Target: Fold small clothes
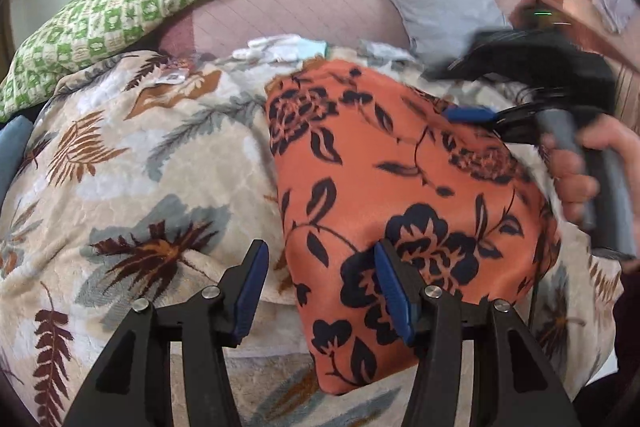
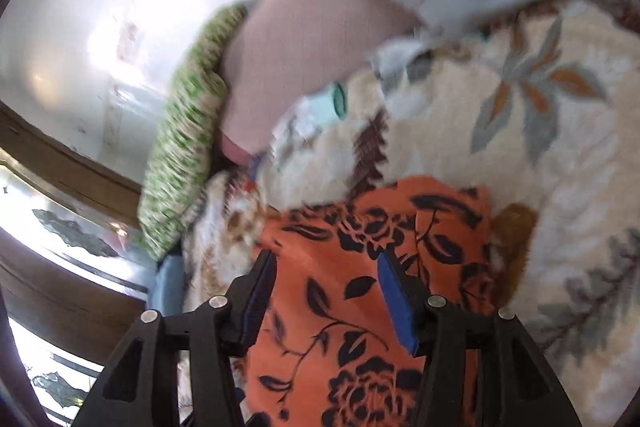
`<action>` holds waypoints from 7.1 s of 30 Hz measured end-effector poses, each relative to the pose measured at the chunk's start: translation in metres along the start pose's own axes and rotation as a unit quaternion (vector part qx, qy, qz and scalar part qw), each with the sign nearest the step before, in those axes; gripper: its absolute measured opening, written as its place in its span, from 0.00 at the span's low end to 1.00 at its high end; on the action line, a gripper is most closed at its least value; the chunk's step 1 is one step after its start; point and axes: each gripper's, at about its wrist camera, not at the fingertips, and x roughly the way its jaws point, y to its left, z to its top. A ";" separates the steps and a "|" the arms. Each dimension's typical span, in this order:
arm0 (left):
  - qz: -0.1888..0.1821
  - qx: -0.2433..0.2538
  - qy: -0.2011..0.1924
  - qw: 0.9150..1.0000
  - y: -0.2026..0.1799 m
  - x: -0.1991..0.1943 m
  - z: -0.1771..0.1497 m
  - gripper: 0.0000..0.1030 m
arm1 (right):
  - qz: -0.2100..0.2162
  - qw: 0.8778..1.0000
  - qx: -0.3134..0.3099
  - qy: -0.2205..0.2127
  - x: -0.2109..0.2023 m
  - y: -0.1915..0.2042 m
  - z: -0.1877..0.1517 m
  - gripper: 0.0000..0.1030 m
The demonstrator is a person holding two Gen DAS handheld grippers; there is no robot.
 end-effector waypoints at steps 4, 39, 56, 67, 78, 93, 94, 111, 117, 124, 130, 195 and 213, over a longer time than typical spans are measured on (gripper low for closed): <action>0.003 -0.001 0.022 1.000 0.002 0.010 -0.002 0.62 | -0.028 1.000 -0.002 0.015 0.037 -0.022 -0.009 0.48; 0.079 0.052 0.027 0.995 -0.022 0.053 0.129 0.62 | 0.029 0.997 -0.047 0.060 -0.061 0.022 -0.133 0.51; 0.104 0.011 0.103 0.989 -0.014 0.115 0.139 0.69 | 0.057 0.986 -0.009 0.154 -0.024 -0.018 -0.135 0.51; 0.127 0.089 0.078 0.985 0.002 0.028 0.050 0.69 | 0.082 0.991 -0.058 0.092 -0.048 0.024 -0.137 0.51; 0.153 0.094 0.006 0.984 0.001 -0.011 0.035 0.69 | 0.036 0.993 -0.057 0.095 -0.045 0.024 -0.141 0.52; 0.156 0.098 0.024 0.983 -0.021 0.015 -0.015 0.79 | -0.085 0.996 -0.033 0.020 -0.046 -0.008 -0.103 0.52; 0.151 0.095 0.024 0.984 -0.019 0.014 -0.014 0.79 | -0.087 0.995 -0.034 0.021 -0.046 -0.008 -0.103 0.52; 0.127 0.047 -0.062 0.989 -0.012 -0.022 0.035 0.79 | -0.033 0.998 -0.039 -0.041 -0.061 0.019 -0.084 0.52; 0.149 0.053 -0.010 0.987 -0.014 0.024 0.062 0.79 | -0.052 0.997 -0.026 -0.044 -0.052 0.015 -0.059 0.52; 0.120 0.039 0.042 0.991 -0.002 0.056 0.055 0.79 | -0.051 0.998 0.018 0.010 -0.017 -0.018 -0.051 0.52; 0.103 -0.002 0.010 0.995 0.013 0.036 0.068 0.79 | -0.028 0.999 0.019 -0.014 -0.031 -0.013 -0.049 0.52; 0.098 -0.067 0.001 0.993 0.044 -0.049 0.010 0.82 | -0.024 0.998 0.039 -0.046 -0.115 -0.013 -0.110 0.65; 0.101 -0.024 -0.005 0.995 0.034 -0.007 0.031 0.82 | -0.056 0.998 0.018 0.004 -0.071 -0.033 -0.079 0.66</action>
